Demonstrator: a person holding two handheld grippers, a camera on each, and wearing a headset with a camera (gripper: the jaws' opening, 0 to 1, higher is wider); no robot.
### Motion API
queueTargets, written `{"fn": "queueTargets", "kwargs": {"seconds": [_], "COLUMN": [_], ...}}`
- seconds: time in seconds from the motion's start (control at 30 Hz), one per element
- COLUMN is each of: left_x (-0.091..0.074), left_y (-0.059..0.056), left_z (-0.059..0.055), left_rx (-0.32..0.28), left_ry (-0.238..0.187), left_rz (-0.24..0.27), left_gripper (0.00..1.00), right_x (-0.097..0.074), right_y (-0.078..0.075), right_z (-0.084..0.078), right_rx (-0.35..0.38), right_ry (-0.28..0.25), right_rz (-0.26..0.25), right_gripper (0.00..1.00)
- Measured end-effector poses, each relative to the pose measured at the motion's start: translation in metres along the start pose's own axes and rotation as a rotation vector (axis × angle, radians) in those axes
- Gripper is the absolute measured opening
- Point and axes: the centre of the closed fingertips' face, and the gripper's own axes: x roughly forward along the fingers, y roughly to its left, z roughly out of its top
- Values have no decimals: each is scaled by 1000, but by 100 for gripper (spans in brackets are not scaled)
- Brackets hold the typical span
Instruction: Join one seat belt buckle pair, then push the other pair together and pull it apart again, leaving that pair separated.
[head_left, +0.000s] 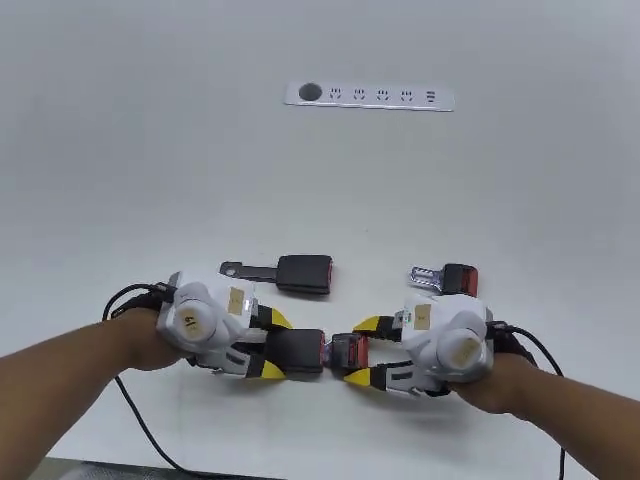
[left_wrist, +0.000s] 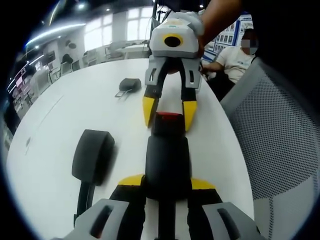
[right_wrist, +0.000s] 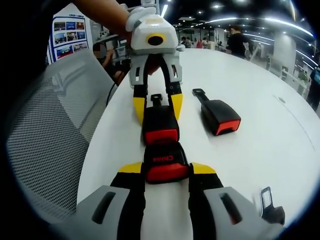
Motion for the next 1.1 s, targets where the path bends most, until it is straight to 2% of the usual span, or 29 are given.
{"fn": "queueTargets", "kwargs": {"seconds": [0.37,0.67,0.93,1.1], "left_x": [-2,-2,-3,-3], "left_y": [-2,-4,-5,-5], "left_z": [3,1,1,-1], "left_rx": [-2,-12,-21,1], "left_ry": [-45,-77,-80,-49], "left_rz": [-13,-29,-36,-34], "left_gripper": [32,31,32,32], "right_x": [-2,-4,-4,-3], "right_y": [1,4,4,6], "right_z": [3,2,4,5], "right_rx": [12,29,32,20], "right_ry": [-57,-90,-105,-99], "right_rz": [-5,-6,-4,-6], "right_gripper": [31,31,31,32]}}
